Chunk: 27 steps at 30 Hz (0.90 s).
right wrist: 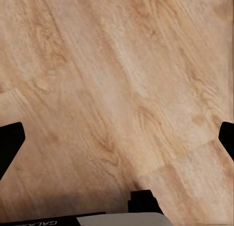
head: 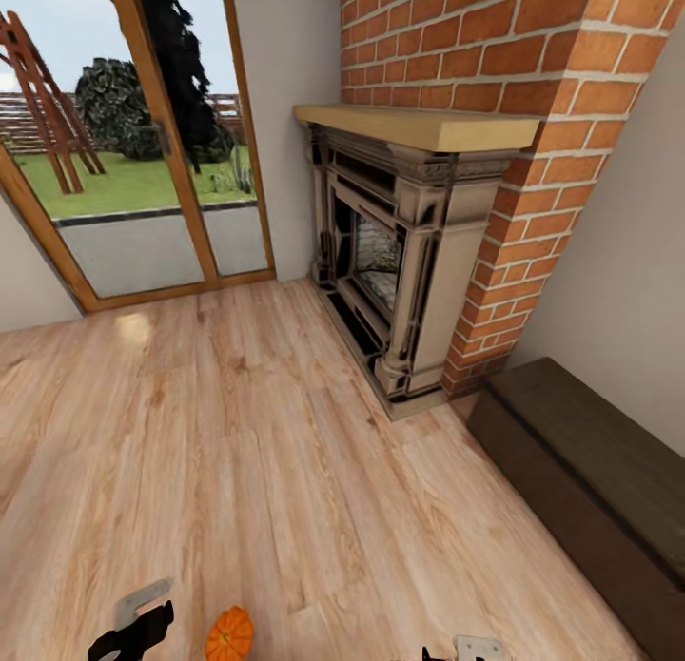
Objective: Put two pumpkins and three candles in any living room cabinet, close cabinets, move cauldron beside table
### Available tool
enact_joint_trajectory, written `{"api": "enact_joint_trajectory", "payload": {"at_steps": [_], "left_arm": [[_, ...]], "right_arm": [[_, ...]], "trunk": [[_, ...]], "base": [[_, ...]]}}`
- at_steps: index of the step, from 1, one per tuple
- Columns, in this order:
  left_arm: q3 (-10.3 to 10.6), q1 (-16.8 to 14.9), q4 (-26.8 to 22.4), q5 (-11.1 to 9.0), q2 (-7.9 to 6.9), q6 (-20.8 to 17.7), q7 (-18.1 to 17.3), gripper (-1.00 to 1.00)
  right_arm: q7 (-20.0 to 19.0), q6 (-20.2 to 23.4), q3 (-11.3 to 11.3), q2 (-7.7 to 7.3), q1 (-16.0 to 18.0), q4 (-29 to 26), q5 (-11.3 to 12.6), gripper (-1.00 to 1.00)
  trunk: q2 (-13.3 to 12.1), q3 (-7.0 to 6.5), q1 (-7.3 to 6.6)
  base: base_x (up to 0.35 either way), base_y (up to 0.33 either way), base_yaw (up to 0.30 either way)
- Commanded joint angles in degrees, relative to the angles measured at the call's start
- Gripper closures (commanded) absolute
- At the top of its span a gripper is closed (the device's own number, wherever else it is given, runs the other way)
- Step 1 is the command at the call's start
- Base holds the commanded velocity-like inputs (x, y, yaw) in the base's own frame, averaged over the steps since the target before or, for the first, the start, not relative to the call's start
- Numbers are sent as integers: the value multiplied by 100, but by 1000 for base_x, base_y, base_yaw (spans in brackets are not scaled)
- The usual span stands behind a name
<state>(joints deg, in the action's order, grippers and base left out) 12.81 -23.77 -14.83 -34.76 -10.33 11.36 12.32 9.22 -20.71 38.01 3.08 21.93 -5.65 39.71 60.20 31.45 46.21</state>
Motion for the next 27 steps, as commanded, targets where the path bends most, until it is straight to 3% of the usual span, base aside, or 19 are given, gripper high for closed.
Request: {"api": "enact_joint_trajectory", "payload": {"at_steps": [1,27], "left_arm": [[52,-1,-5,-39,-5,15,33,-100],[47,3,-4,-39,-17,16,25,-100]], "right_arm": [[29,-12,48,4,4,3,28,-100],[27,-12,48,2,4,3,28,-100]], "trunk": [[3,5,0],[3,-11,0]], "base": [[9,6,-279],[1,8,-279]]}}
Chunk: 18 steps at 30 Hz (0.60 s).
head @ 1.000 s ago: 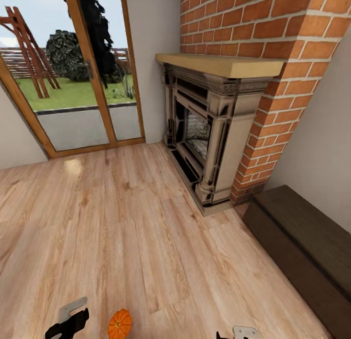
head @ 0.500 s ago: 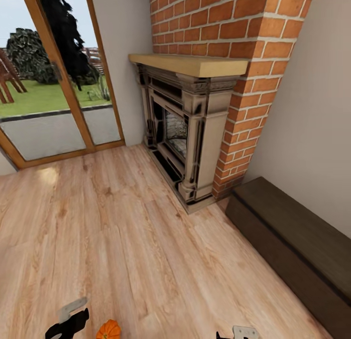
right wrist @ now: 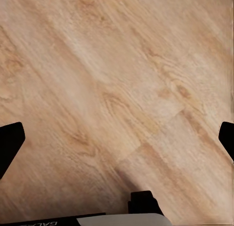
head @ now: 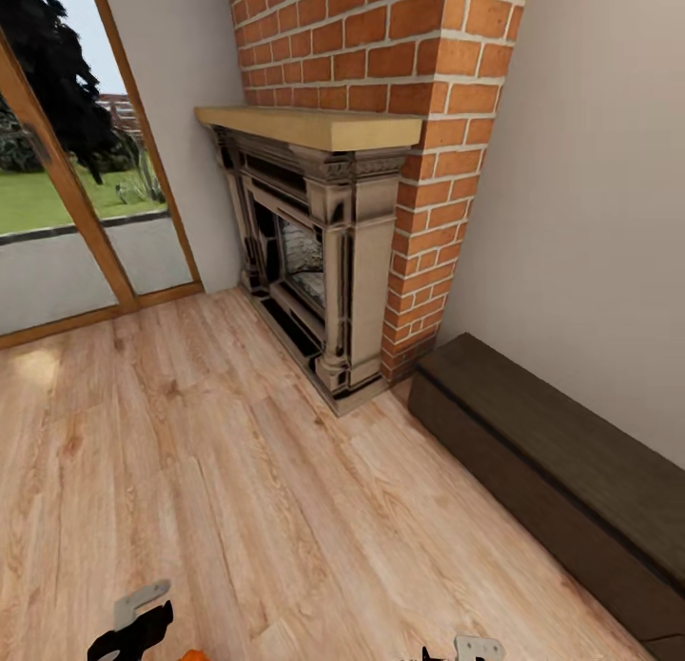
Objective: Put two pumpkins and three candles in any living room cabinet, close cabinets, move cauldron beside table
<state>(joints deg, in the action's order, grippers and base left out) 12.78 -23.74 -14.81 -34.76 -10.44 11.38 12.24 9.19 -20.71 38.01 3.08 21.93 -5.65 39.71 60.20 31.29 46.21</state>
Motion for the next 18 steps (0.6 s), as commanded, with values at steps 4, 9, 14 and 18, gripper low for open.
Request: {"api": "enact_joint_trajectory", "payload": {"at_steps": [4,9,14,18], "left_arm": [[49,0,-7,-39,-2,15,29,-100],[49,1,-6,-39,-2,16,26,-100],[49,1,-5,-39,-1,15,25,-100],[49,-1,-9,-39,-6,16,15,-100]], "right_arm": [[30,-12,48,0,4,3,28,-100],[30,-12,48,0,4,3,28,-100],[30,-12,48,0,4,3,28,-100],[30,-12,48,0,4,3,28,-100]], "trunk": [[3,-3,0],[3,-13,0],[3,-24,0],[3,-33,0]], "base": [[0,3,-280],[0,1,-279],[0,0,-279],[0,0,-279]]}}
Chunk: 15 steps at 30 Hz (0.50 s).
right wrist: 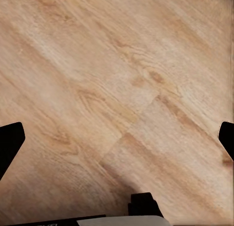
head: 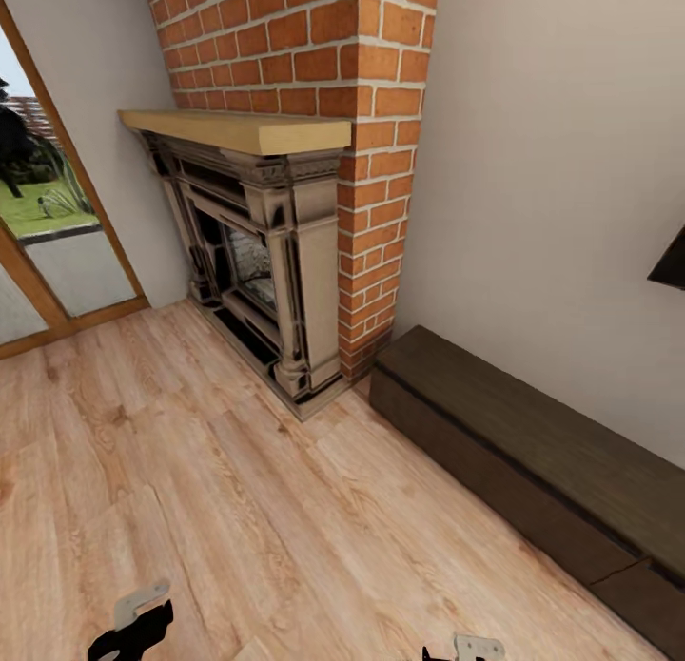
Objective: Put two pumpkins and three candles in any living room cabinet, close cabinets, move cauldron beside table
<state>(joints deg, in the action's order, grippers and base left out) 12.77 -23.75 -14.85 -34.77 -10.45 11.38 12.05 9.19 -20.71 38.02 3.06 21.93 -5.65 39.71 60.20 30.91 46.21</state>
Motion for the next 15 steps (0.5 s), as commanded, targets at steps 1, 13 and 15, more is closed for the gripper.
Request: {"api": "enact_joint_trajectory", "payload": {"at_steps": [1,13,15], "left_arm": [[50,0,-4,-39,-3,14,31,-100],[50,2,-2,-39,-8,22,20,-100],[50,2,-3,-39,-9,22,18,-100]], "right_arm": [[30,-12,48,2,4,3,28,-100],[30,-12,48,2,4,3,28,-100],[30,-12,48,2,4,3,28,-100]], "trunk": [[3,3,0],[3,-25,0],[3,-29,0]], "base": [[0,0,-279],[0,0,-279],[0,18,-279]]}}
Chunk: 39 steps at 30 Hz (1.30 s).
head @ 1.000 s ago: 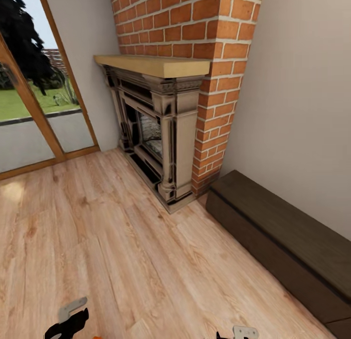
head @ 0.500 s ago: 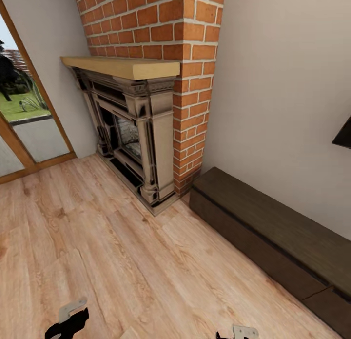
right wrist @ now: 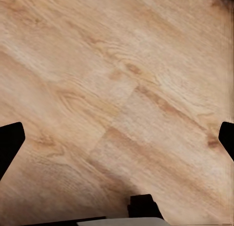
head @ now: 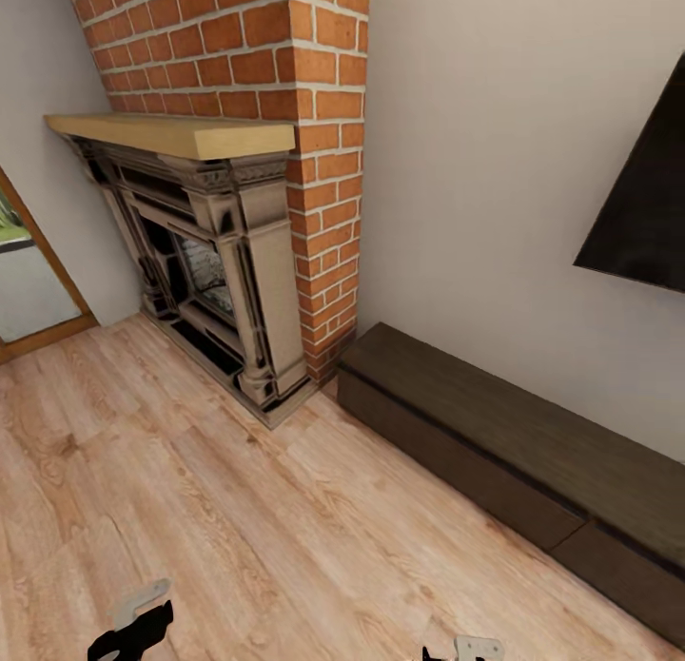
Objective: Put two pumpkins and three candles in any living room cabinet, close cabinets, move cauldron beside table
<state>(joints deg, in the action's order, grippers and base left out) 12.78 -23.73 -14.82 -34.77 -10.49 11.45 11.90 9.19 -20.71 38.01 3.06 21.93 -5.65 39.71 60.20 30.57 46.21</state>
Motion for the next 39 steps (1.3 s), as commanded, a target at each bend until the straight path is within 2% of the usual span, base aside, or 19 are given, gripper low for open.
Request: {"api": "enact_joint_trajectory", "payload": {"at_steps": [1,39], "left_arm": [[50,0,-7,-39,-5,15,33,-100],[50,7,-7,-39,-5,15,32,-100]], "right_arm": [[31,-12,48,2,4,3,28,-100],[31,-12,48,6,4,3,28,-100]], "trunk": [[3,3,0],[3,-94,0]], "base": [[0,80,-279],[0,30,-279]]}}
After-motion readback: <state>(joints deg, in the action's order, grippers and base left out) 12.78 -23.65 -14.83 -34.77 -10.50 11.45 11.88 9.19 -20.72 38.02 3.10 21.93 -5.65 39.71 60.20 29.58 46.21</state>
